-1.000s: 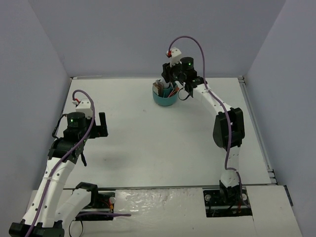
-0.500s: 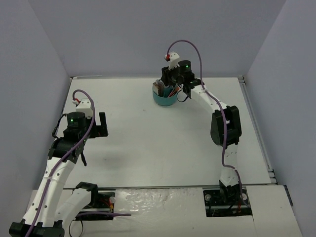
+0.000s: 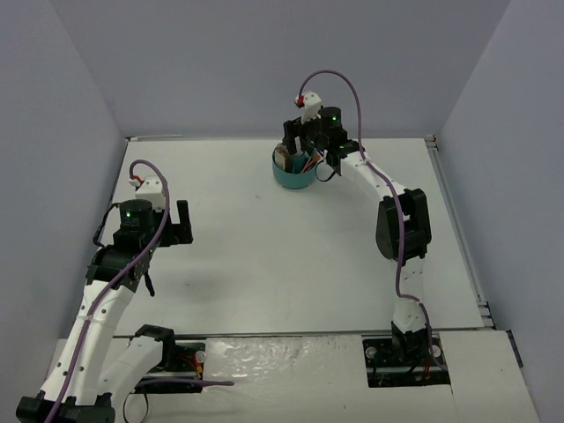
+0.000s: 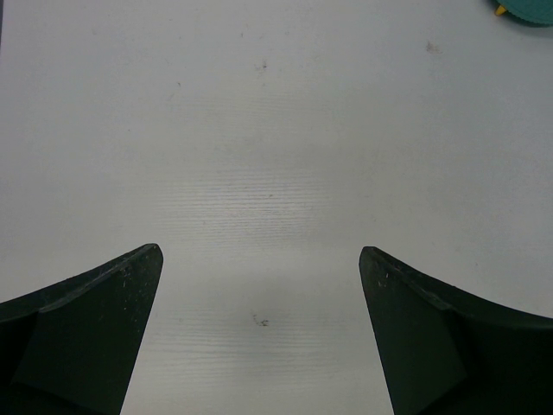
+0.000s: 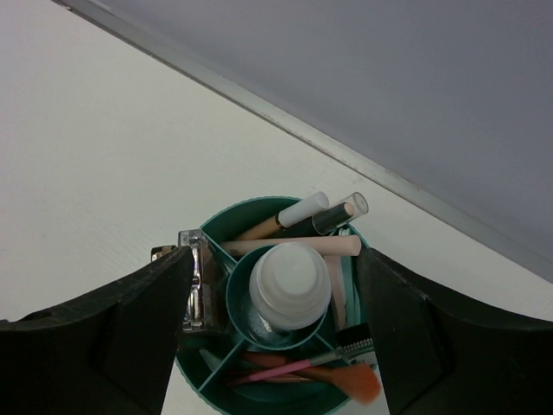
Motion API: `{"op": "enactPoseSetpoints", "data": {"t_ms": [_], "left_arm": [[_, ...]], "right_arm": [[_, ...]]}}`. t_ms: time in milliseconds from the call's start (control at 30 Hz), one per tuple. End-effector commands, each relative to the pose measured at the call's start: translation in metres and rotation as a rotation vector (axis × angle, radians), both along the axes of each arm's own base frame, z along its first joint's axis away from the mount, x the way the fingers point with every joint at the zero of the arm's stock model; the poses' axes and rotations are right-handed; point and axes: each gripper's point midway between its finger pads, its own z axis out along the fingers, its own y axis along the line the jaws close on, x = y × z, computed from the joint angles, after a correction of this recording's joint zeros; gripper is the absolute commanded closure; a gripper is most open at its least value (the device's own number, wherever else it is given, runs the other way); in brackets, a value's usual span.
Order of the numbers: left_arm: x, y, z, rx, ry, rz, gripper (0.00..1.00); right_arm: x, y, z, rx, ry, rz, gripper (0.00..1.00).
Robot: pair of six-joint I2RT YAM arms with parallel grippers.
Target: Organize the makeup
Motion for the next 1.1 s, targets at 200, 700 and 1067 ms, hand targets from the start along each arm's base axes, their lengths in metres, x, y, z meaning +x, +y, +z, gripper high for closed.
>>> {"op": "enactPoseSetpoints", "data": {"t_ms": [200, 700, 1067], "left_arm": [[0.009, 0.003, 0.021, -0.005, -0.079, 0.008, 0.03], [0.010, 0.007, 0.039, -0.015, -0.135, 0.031, 0.03], [0.010, 0.015, 0.068, -0.002, -0.185, 0.071, 0.03]], "right_arm": [[-0.034, -0.031, 0.140, 0.081, -0.223, -0.080, 0.02], [-0.210, -0.192, 0.181, 0.135, -0.285, -0.595, 0.00], [-0.312, -0.241, 0.186, 0.336, -0.355, -0.714, 0.00]]}}
